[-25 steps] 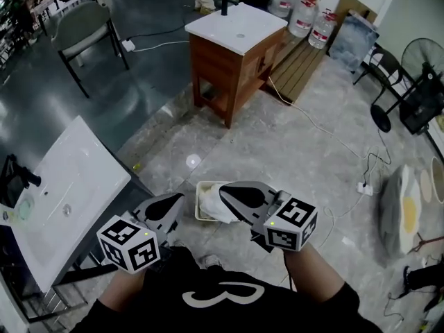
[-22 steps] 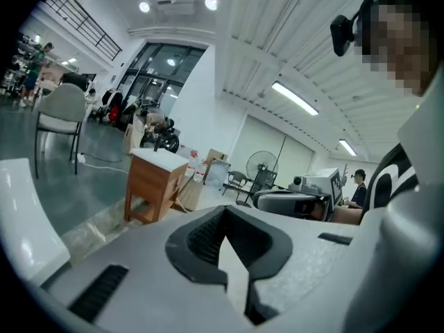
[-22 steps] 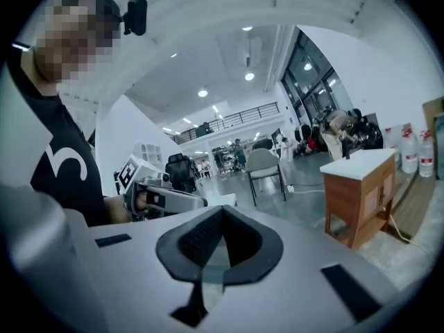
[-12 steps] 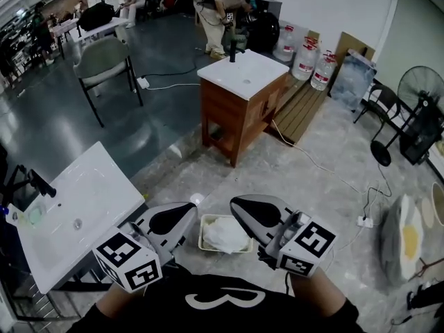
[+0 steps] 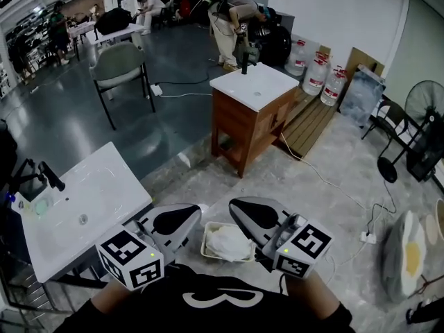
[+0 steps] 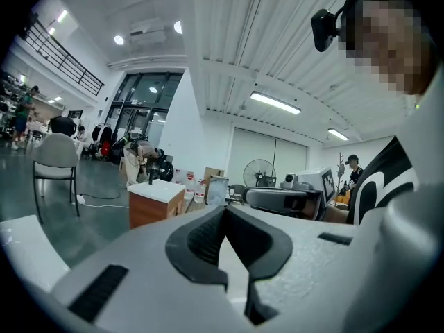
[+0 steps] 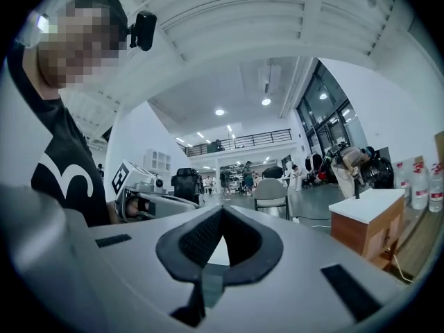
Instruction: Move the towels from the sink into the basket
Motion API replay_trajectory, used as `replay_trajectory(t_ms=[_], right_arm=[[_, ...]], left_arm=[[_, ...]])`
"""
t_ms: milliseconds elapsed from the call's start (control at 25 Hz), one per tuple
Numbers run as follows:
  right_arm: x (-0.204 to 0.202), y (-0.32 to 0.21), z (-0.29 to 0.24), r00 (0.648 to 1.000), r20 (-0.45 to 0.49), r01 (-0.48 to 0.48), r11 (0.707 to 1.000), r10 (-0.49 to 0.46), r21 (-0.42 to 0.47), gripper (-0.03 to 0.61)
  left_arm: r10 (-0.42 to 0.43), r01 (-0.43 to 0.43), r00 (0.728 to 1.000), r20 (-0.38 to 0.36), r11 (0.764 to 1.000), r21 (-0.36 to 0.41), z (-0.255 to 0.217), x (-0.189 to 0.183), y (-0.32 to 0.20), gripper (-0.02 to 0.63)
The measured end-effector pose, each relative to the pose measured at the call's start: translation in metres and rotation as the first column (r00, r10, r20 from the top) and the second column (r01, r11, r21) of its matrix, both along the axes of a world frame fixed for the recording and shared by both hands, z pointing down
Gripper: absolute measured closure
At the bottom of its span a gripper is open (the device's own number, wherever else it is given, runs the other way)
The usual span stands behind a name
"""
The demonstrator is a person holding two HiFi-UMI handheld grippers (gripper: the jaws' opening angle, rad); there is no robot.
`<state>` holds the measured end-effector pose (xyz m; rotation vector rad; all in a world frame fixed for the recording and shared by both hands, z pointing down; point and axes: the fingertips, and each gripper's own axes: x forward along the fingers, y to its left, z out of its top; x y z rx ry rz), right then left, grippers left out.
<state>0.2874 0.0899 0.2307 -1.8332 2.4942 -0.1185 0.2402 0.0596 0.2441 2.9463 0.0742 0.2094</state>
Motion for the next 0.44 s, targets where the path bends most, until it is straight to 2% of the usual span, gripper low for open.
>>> replay_trajectory(t_ms=[240, 440], right_arm=[[-0.018, 0.000, -0.004, 0.999, -0.007, 0.045, 0.999, -0.045, 0.008, 0.575], [-0.023, -0.027, 0.010, 0.998, 0.018, 0.053, 0.999, -0.053, 0.000, 0.575]], left_arm=[[-0.054, 0.054, 0.998, 0.015, 0.998, -0.006, -0.003, -0.019, 0.004, 0.607], [-0.075, 0.075, 0.997, 0.022, 0.997, -0.013, 0.012, -0.021, -0.025, 0.607]])
